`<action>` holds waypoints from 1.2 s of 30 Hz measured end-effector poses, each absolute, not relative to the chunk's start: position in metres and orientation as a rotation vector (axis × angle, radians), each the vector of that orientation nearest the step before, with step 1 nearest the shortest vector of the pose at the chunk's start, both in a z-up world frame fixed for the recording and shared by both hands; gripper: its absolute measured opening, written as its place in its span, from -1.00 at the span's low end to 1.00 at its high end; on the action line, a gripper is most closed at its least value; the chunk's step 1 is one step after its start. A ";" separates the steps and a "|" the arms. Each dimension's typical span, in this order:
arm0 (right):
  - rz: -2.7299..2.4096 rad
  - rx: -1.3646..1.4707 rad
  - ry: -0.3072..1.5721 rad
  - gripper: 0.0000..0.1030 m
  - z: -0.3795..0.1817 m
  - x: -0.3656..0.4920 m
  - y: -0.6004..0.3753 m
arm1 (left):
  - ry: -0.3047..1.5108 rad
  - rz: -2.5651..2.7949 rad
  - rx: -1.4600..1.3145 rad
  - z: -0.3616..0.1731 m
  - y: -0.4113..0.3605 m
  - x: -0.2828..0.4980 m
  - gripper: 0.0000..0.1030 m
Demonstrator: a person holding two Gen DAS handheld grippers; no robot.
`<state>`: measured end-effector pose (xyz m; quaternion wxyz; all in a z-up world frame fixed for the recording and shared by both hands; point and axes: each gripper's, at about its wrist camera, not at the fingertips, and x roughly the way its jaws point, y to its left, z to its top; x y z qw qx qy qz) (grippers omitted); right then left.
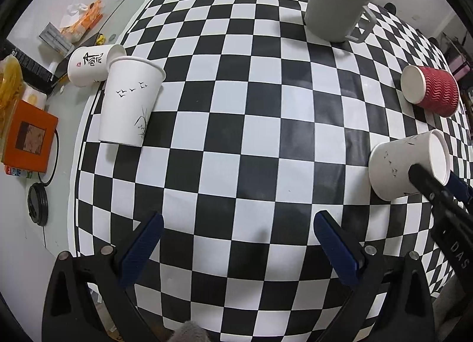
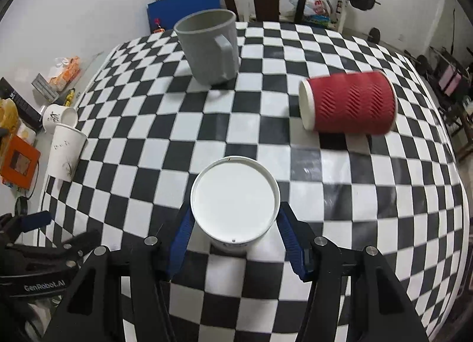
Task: Flip cup upside down
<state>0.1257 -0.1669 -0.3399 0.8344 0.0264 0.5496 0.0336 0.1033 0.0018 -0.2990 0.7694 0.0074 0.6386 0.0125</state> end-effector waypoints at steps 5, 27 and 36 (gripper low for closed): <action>0.045 0.035 1.178 0.67 -0.333 0.114 -0.172 | 1.345 0.021 0.030 -0.286 -0.004 0.095 1.00; -0.224 -0.003 1.087 0.97 -0.124 0.012 -0.213 | 1.052 -0.139 0.030 -0.084 -0.029 0.035 1.00; -0.258 0.003 1.065 0.98 -0.051 -0.018 -0.218 | 1.038 -0.141 0.012 -0.035 -0.029 0.011 1.00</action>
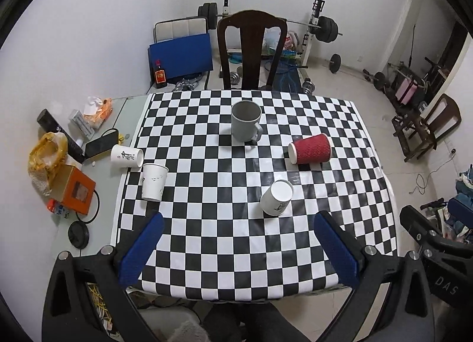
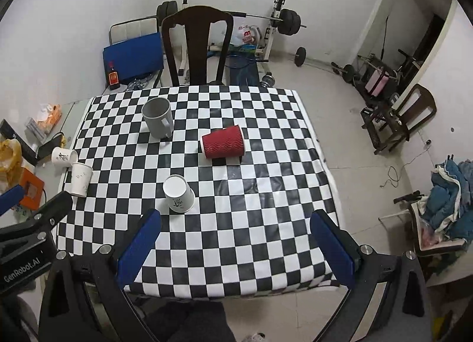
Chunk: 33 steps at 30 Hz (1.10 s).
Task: Flip cup upside down
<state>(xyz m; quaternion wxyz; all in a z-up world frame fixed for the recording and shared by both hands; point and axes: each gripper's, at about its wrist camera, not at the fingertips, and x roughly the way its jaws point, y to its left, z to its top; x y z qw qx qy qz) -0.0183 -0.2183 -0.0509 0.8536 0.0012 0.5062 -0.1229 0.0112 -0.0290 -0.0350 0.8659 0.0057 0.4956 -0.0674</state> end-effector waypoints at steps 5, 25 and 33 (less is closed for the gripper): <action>-0.266 0.015 1.062 0.98 -0.025 -0.031 -0.221 | 1.038 -0.107 0.009 -0.018 -0.026 -0.001 1.00; -0.226 0.027 1.136 0.98 -0.001 -0.054 -0.221 | 1.106 -0.054 0.046 0.001 -0.029 -0.028 1.00; -0.229 0.028 1.135 0.98 -0.001 -0.054 -0.222 | 1.106 -0.050 0.045 0.001 -0.030 -0.028 1.00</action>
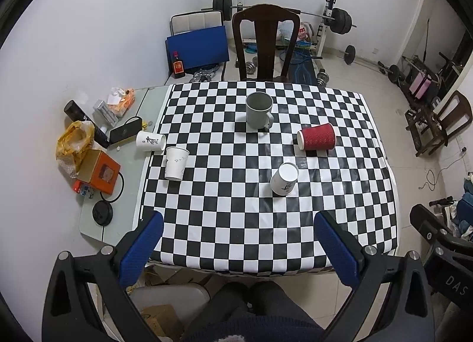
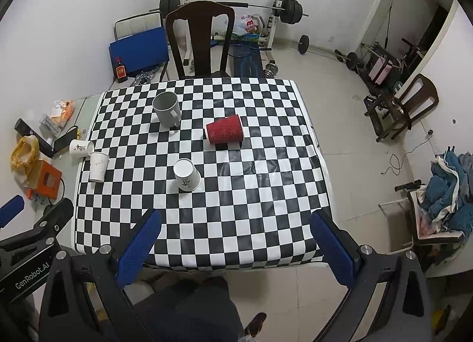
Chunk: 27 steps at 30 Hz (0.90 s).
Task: Flip cup upside down
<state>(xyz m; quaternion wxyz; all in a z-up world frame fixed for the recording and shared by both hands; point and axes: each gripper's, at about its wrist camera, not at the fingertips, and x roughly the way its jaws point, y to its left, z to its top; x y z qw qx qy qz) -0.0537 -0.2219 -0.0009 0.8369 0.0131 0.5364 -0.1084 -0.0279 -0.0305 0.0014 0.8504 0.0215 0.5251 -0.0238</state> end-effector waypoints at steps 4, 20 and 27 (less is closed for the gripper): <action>-0.228 0.029 1.139 0.98 0.000 -0.054 -0.222 | 1.105 -0.047 0.046 0.002 -0.031 -0.029 1.00; -0.227 0.031 1.139 0.98 0.000 -0.054 -0.223 | 1.099 -0.036 0.045 0.003 -0.032 -0.031 1.00; -0.224 0.032 1.140 0.98 0.001 -0.054 -0.224 | 1.099 -0.045 0.049 0.004 -0.030 -0.033 1.00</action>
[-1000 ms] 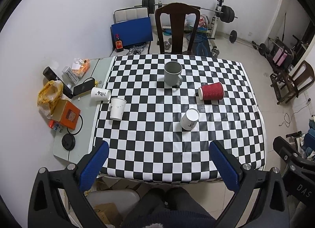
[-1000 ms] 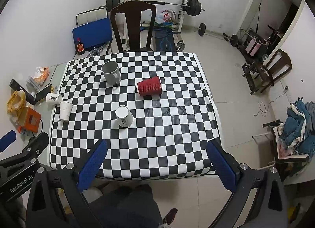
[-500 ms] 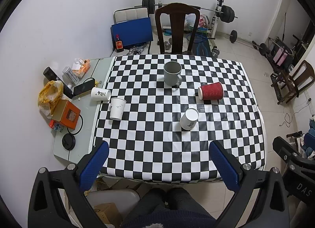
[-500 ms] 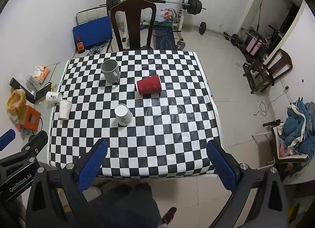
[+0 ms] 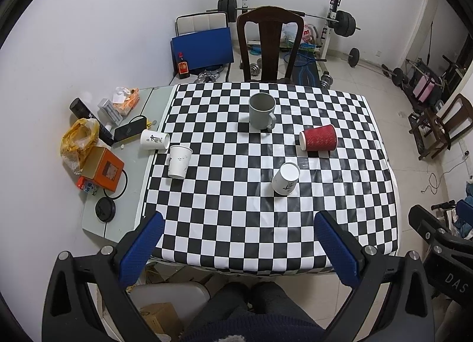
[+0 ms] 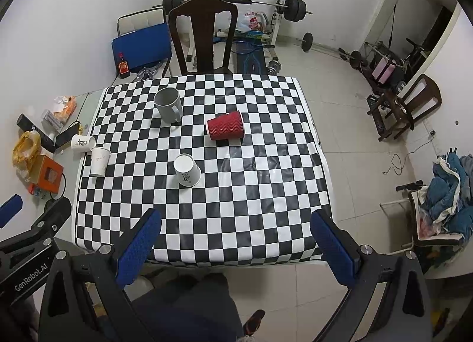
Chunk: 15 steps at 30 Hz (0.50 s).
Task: Flip cup upside down
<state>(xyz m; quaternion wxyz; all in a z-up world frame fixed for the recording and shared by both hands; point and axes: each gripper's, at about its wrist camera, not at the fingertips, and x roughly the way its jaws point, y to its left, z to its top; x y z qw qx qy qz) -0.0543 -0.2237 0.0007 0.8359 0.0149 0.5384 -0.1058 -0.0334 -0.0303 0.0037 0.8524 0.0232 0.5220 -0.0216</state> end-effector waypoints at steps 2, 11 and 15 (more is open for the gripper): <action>-0.222 0.032 1.140 0.98 0.001 -0.054 -0.223 | 1.097 -0.045 0.049 0.004 -0.030 -0.034 1.00; -0.228 0.036 1.142 0.98 0.001 -0.053 -0.222 | 1.097 -0.043 0.051 0.003 -0.029 -0.035 1.00; -0.225 0.033 1.142 0.98 0.002 -0.053 -0.222 | 1.092 -0.046 0.050 0.004 -0.028 -0.036 1.00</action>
